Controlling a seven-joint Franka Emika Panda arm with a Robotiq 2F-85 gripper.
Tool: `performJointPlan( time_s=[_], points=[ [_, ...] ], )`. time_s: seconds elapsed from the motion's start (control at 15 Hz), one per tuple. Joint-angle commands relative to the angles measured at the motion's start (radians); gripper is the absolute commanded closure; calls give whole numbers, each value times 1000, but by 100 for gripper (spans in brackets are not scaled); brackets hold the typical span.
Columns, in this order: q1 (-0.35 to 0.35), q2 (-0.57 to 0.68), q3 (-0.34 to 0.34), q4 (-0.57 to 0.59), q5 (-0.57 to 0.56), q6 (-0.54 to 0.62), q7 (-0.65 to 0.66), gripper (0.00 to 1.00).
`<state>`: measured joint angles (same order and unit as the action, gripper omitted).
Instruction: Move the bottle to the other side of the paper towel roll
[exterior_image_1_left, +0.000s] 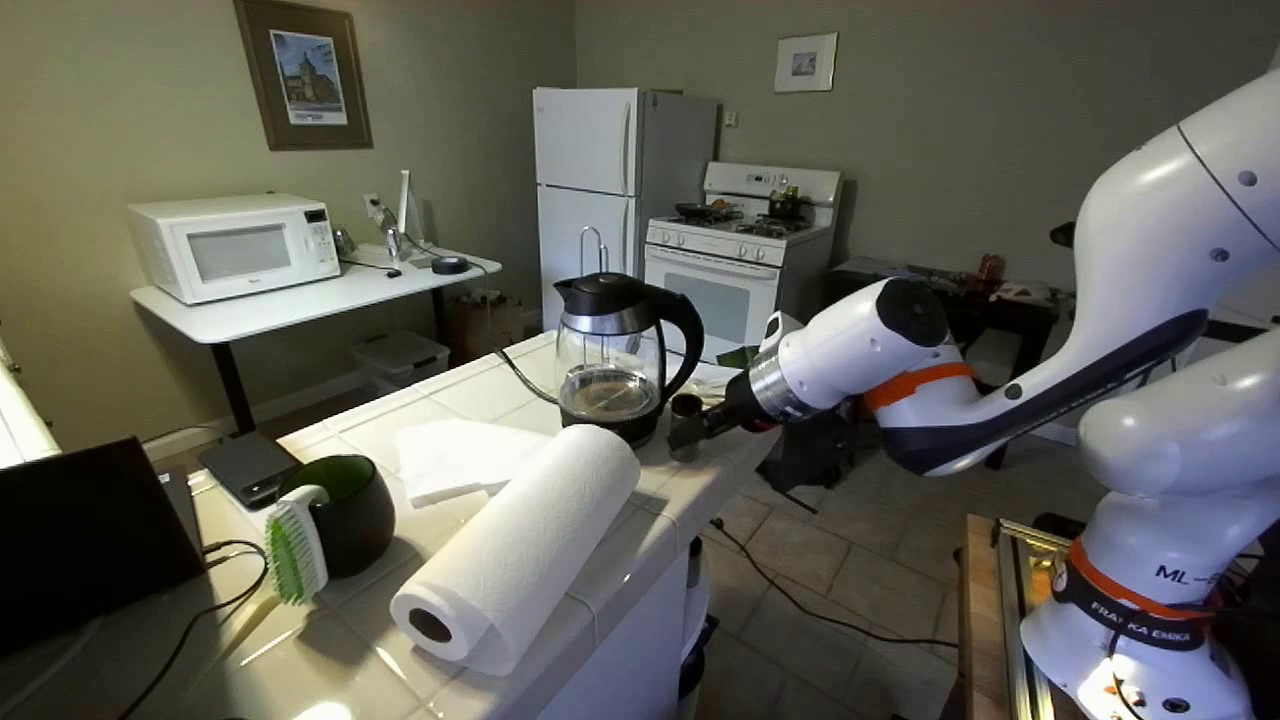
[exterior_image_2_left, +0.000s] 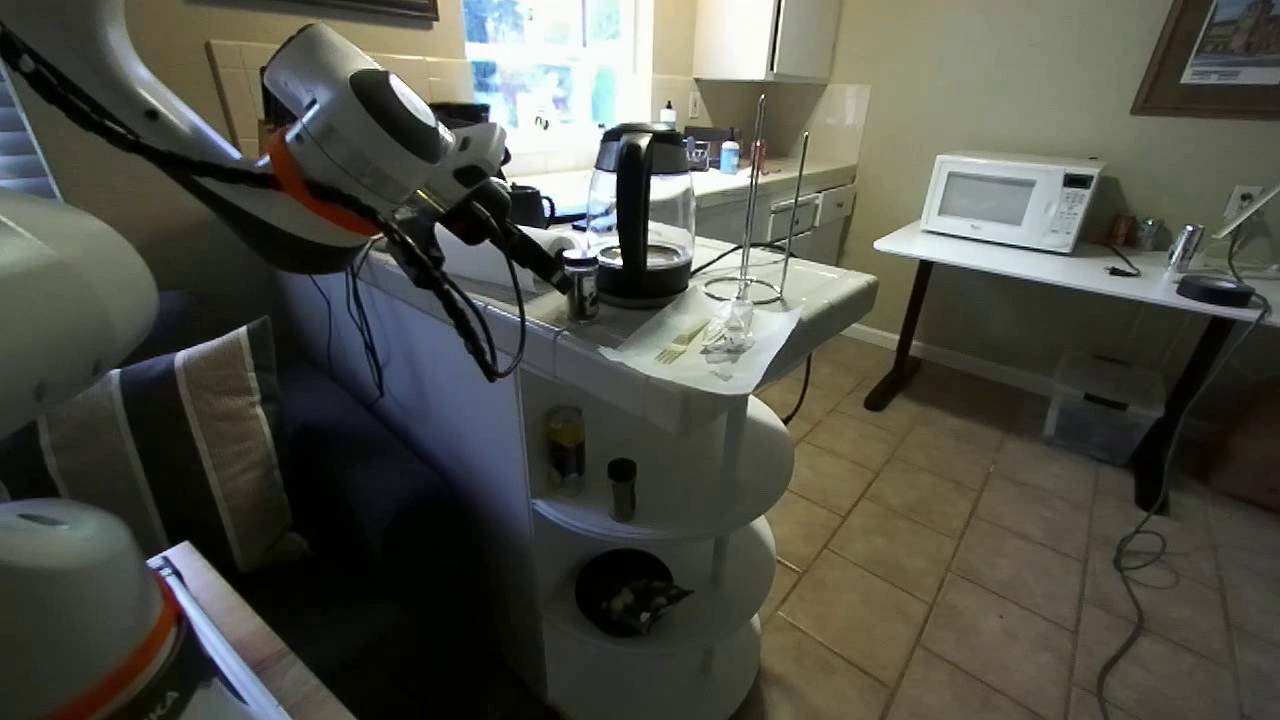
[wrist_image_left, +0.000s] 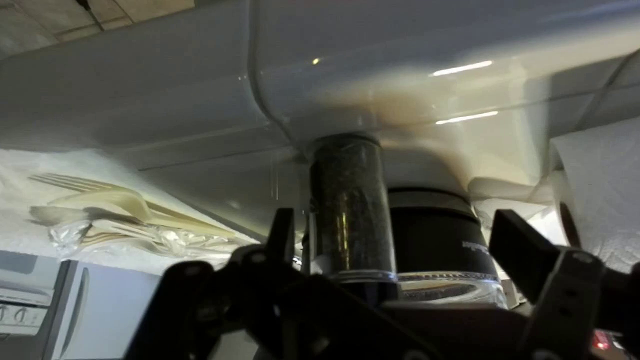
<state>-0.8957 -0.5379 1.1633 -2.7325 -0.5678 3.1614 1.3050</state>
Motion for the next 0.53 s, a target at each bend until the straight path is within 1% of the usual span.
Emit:
performJointPlan(
  time_s=[0.0, 0.2, 0.27, 0.47],
  points=[
    [-149, -108, 156, 23, -6, 66, 41, 0],
    [-247, -176, 255, 49, 15, 104, 52, 0],
    [-262, -201, 303, 38, 193, 116, -86, 0],
    [-321, -236, 391, 49, 372, 134, -182, 0]
  ],
)
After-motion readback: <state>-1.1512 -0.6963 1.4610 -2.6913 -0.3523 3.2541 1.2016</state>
